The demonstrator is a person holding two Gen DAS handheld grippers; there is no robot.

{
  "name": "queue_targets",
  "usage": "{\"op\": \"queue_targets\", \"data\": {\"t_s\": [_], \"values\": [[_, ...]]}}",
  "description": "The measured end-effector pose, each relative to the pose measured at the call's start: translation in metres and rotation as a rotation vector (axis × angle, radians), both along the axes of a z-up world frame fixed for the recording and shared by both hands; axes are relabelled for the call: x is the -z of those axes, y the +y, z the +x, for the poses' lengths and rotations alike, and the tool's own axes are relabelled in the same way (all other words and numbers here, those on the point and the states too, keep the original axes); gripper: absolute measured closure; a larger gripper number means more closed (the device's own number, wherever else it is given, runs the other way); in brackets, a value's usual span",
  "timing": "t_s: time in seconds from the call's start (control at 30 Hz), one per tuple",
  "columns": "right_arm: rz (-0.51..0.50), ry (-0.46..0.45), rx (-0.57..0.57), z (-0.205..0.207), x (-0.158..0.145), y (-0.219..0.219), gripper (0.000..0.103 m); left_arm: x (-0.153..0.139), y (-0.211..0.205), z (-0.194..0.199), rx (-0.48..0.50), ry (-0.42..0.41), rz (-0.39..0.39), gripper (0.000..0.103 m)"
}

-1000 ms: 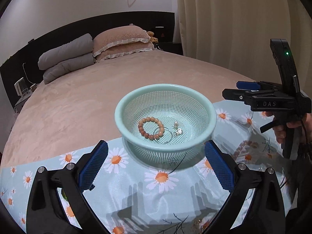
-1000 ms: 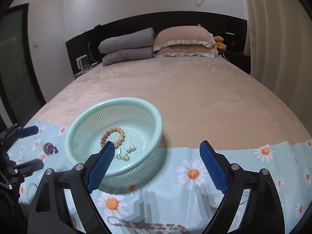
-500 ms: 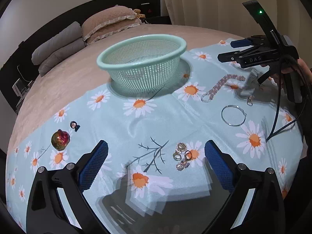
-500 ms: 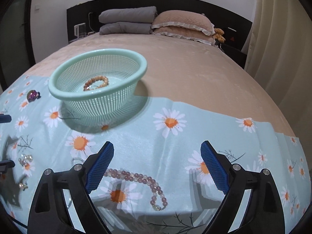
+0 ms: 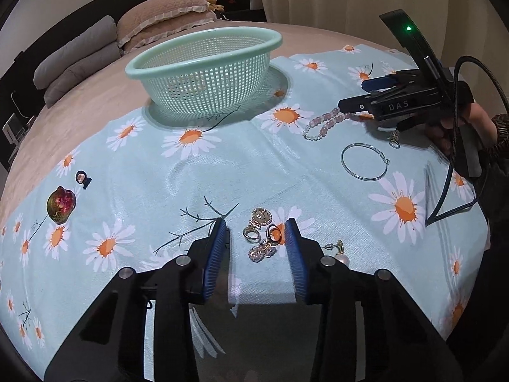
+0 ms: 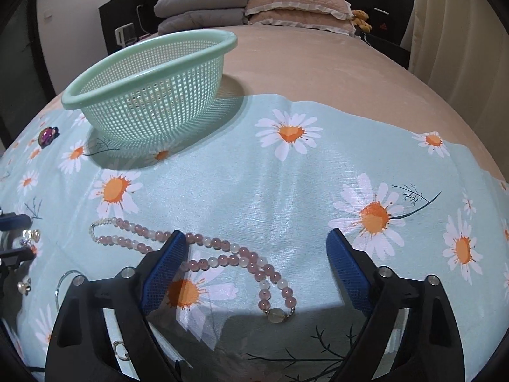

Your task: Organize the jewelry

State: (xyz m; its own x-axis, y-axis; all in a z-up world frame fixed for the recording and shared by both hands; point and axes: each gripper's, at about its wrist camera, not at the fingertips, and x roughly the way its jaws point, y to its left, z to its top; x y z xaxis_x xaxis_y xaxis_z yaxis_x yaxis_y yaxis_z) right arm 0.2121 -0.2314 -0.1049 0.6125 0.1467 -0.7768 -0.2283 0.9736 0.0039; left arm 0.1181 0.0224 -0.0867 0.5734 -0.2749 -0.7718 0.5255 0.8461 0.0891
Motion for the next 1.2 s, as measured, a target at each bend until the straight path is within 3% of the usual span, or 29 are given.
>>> {"op": "queue_targets", "data": {"t_s": [0.07,0.1,0.17,0.23,0.5,0.57,1.0,1.2], "values": [[0.001,-0.002,-0.043,-0.006,-0.001,0.006,0.048,-0.001,0.001,-0.001,-0.007,0.008,0.001,0.070],[0.001,-0.003,-0.064,-0.009,-0.001,0.009,0.055,-0.002,0.001,-0.002,-0.007,0.010,0.002,0.073],[0.001,-0.004,-0.099,-0.014,-0.002,0.014,0.078,-0.003,0.002,-0.005,-0.004,0.020,-0.002,0.085],[0.004,-0.007,-0.115,-0.016,-0.004,0.018,0.092,-0.004,0.003,-0.007,-0.006,0.026,-0.002,0.088],[0.076,-0.012,-0.113,-0.026,-0.020,0.011,0.093,-0.012,0.007,-0.011,-0.021,0.026,0.019,0.088],[0.090,-0.012,-0.126,-0.026,-0.029,0.009,0.097,-0.018,0.011,-0.013,-0.031,0.013,0.020,0.088],[0.031,-0.166,-0.171,-0.031,-0.108,0.017,0.097,-0.048,0.019,-0.009,-0.059,-0.067,0.026,0.088],[0.002,-0.236,-0.192,-0.024,-0.154,0.026,0.097,-0.076,0.022,0.003,-0.076,-0.117,0.013,0.088]]}}
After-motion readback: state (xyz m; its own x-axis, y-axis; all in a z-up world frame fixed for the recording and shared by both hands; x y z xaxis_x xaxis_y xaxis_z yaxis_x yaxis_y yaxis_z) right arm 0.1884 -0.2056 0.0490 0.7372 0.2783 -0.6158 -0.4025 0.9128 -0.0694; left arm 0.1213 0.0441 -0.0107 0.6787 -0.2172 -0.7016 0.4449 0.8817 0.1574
